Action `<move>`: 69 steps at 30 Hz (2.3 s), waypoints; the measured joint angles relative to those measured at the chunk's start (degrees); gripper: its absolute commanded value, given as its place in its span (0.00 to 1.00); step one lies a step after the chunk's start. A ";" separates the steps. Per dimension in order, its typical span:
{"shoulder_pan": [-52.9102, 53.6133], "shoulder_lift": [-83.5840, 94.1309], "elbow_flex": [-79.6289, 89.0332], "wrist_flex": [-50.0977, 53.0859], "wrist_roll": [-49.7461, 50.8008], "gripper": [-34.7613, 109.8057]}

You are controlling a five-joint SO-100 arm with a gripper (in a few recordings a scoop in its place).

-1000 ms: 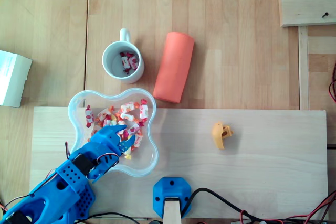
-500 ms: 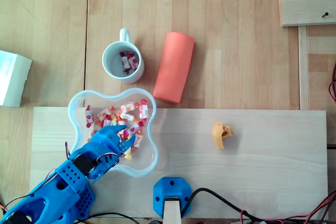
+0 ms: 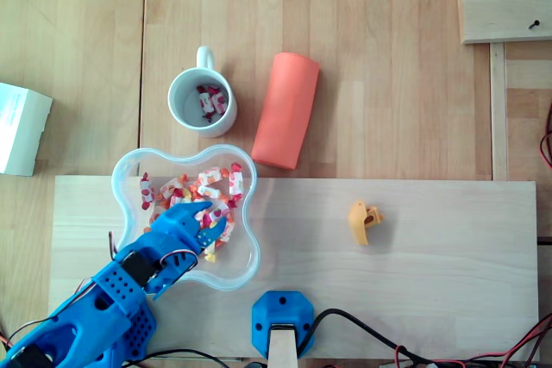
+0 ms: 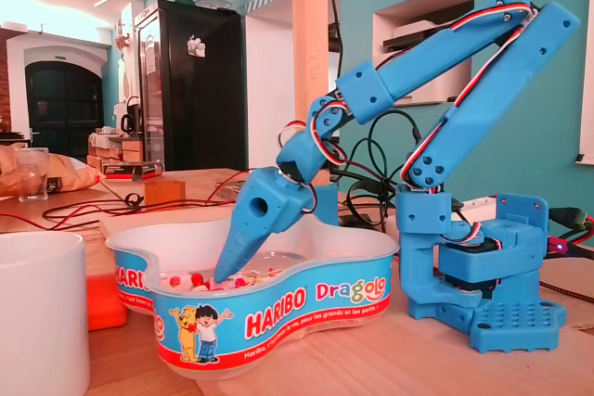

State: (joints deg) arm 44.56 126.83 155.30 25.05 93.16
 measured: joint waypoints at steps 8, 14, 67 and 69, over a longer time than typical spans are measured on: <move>0.00 0.00 -0.09 -0.26 0.00 0.34; 0.00 0.00 -0.09 -1.14 -1.05 0.33; 0.00 -0.97 1.14 -1.49 -7.38 0.41; 0.00 -0.97 1.14 -1.49 -7.03 0.41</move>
State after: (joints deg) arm 44.56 125.86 156.45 23.55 86.13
